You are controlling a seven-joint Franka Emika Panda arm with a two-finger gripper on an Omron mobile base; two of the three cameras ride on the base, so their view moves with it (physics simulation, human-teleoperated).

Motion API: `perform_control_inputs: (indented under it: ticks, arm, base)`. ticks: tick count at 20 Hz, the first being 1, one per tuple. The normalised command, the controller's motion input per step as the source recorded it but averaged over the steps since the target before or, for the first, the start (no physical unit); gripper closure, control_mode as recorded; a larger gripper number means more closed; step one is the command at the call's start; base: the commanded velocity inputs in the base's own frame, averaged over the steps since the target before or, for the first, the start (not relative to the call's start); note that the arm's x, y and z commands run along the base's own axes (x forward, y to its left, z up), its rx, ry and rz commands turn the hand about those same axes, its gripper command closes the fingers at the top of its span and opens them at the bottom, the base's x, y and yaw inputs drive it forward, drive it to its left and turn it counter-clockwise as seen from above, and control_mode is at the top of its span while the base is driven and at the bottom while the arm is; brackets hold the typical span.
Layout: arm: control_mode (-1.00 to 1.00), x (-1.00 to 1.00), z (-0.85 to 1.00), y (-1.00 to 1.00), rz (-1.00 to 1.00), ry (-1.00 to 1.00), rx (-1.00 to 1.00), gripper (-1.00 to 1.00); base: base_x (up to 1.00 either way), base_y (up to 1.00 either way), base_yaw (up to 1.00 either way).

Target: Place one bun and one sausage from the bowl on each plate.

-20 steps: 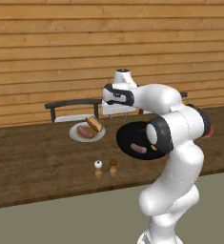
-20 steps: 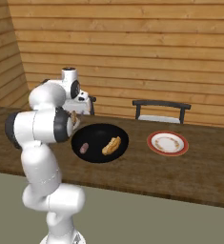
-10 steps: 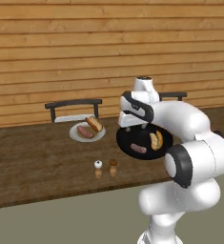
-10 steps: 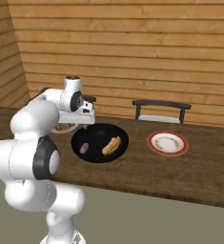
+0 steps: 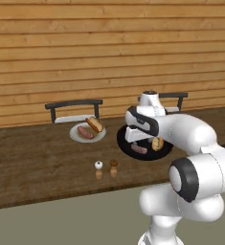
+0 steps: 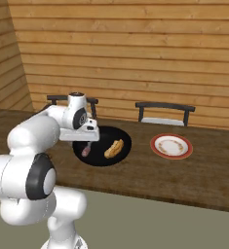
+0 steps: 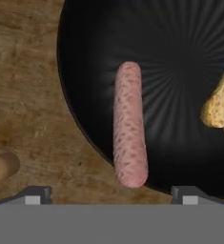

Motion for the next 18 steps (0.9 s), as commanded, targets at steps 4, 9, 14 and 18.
perform_control_inputs:
  ticks: [4, 9, 14, 18]
  arm:
    - [-1.00, 0.16, -0.09, -0.32, 0.00, 0.08, 0.05, -1.00]
    - [-1.00, 0.14, -0.24, 0.08, 0.00, 0.03, 0.00, -1.00]
    - [-1.00, 0.04, -0.28, 0.03, 0.00, 0.02, 0.00, -1.00]
    - [-1.00, 0.00, -0.21, 0.00, -0.02, 0.00, 0.00, -1.00]
  base:
    - [0.00, 0.00, 0.00]
    - [0.00, 0.00, 0.00]
    - [0.00, 0.00, 0.00]
    - [0.00, 0.00, 0.00]
